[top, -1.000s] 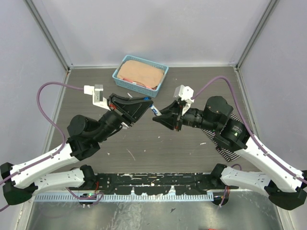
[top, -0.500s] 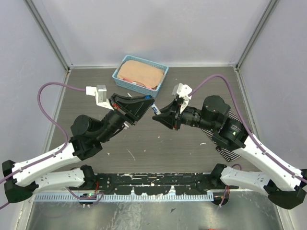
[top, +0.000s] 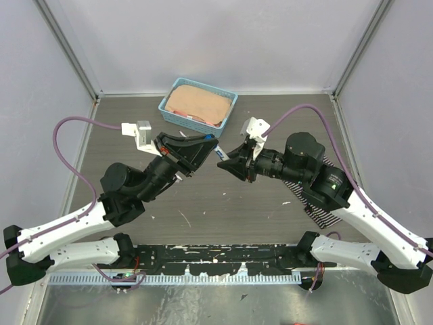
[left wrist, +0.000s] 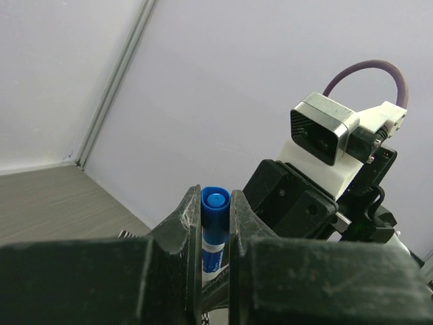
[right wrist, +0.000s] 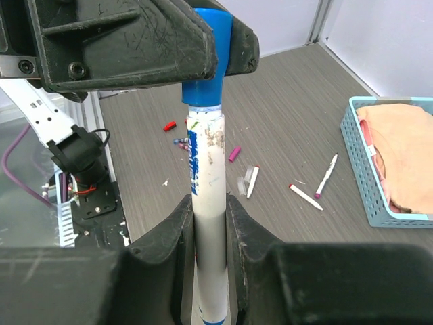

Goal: Insert the pens into the pen caps
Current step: Press the pen cap onto the pen.

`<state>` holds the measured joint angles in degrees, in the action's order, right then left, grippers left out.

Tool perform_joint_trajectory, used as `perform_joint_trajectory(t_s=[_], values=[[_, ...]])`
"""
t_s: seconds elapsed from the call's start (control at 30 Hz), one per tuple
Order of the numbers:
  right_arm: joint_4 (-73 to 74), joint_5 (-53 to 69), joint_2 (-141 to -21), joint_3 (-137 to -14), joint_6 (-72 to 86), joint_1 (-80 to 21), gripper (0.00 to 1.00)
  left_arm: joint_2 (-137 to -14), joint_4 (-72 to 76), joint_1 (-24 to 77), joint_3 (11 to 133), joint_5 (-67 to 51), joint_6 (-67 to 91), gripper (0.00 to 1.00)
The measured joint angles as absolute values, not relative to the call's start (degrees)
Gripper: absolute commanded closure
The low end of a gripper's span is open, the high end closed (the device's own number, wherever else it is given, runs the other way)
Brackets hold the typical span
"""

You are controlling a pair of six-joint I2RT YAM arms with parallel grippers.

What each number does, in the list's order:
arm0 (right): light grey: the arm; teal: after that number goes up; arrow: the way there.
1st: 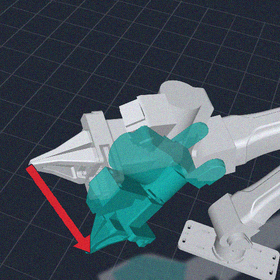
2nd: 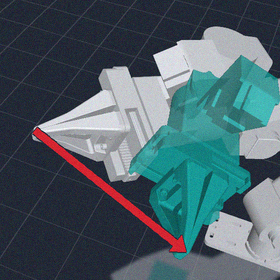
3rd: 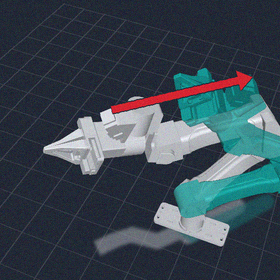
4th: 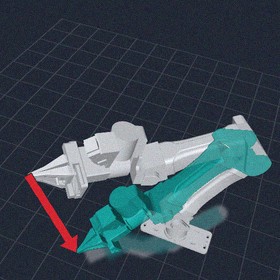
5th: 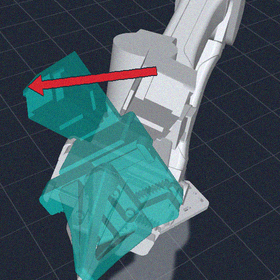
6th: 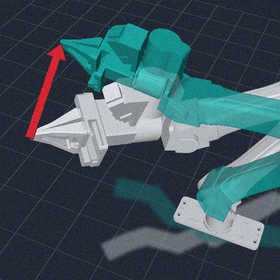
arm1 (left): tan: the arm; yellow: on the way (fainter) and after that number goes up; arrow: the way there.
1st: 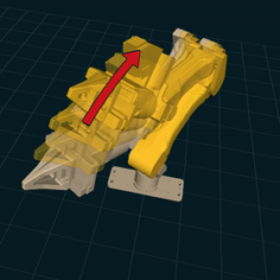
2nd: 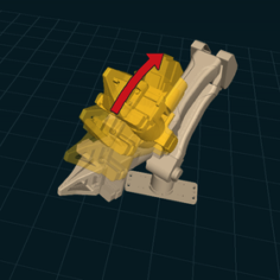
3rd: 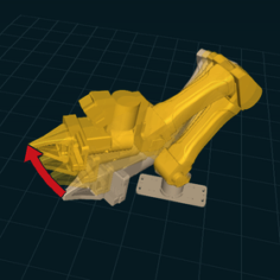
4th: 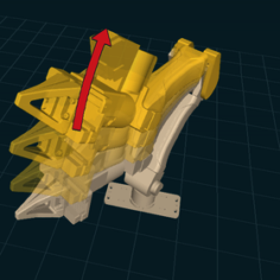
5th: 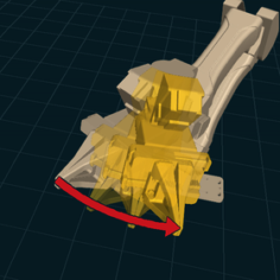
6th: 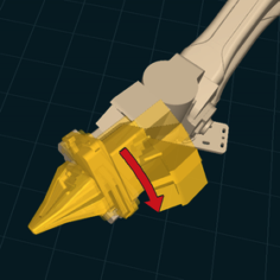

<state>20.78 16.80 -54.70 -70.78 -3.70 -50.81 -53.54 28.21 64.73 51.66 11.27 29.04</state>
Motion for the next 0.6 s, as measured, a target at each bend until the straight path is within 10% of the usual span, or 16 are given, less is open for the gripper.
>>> perform_joint_trajectory(t_s=[0.6], values=[[22.2,16.0,-55.2,-72.1,-5.3,-51.0,1.00,-53.6,28.2,65.3,52.2,12.2,27.2,1.00]])
